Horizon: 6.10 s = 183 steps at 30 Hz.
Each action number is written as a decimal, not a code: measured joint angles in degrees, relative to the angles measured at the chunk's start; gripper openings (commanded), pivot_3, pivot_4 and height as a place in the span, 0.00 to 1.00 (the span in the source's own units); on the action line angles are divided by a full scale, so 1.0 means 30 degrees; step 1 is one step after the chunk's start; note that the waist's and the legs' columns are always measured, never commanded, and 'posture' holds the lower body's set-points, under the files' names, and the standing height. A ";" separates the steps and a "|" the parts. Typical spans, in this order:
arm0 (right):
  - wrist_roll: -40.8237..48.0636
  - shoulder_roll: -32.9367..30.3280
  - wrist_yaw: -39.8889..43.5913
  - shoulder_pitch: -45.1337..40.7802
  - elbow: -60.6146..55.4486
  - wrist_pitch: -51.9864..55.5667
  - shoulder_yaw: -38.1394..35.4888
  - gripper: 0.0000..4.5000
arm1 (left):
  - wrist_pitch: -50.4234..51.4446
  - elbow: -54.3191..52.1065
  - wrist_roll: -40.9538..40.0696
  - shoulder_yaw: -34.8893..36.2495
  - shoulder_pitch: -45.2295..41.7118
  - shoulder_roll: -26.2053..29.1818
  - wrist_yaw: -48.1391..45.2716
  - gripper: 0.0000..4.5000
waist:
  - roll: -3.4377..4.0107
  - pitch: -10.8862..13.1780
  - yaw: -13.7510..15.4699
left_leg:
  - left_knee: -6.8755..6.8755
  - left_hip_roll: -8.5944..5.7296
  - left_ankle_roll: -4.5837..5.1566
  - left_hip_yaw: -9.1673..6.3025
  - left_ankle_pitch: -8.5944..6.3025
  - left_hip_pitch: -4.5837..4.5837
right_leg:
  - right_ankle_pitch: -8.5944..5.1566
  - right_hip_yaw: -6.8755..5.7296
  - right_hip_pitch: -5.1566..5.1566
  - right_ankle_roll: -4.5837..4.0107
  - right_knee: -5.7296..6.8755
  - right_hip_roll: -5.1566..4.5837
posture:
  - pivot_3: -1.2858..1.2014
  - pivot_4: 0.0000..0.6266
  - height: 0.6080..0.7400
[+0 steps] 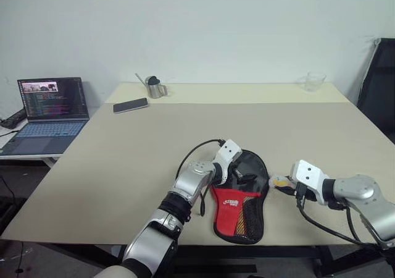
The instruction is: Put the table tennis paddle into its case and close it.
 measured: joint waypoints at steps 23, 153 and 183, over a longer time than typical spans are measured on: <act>0.0514 -0.1338 0.2117 0.5678 -0.5283 -0.1508 0.0486 0.11 | -0.0037 0.0537 0.0975 -0.0747 -0.0295 -0.1093 0.0310 1.00 | -0.0023 -0.0271 0.0973 | 0.0007 -0.0085 0.0011 -0.0087 -0.0167 -0.0132 | -0.0073 -0.0105 0.0040 0.0094 -0.0265 -0.0145 | 0.52 0.24 1.00; 0.0617 0.1098 0.2757 -0.5188 -0.0993 0.8154 -0.1230 0.99 | -0.5495 0.2756 -0.0404 0.1197 -0.1230 0.2594 -0.3150 1.00 | 0.0003 0.0131 -0.0206 | 0.0083 -0.0043 -0.0021 0.0197 -0.0116 -0.0508 | 0.0011 0.0082 -0.0616 -0.0087 0.0120 -0.0096 | 0.52 0.24 1.00; 0.0950 0.0672 -0.0473 -0.1789 -0.1743 0.9771 0.1446 0.64 | -0.7935 0.5838 0.1403 0.1681 -0.1944 0.1273 -0.2525 1.00 | -0.0047 0.0061 -0.0040 | 0.0086 -0.0038 0.0004 0.0162 -0.0116 -0.0188 | 0.0019 0.0054 -0.0262 -0.0066 0.0081 -0.0086 | 0.52 0.24 1.00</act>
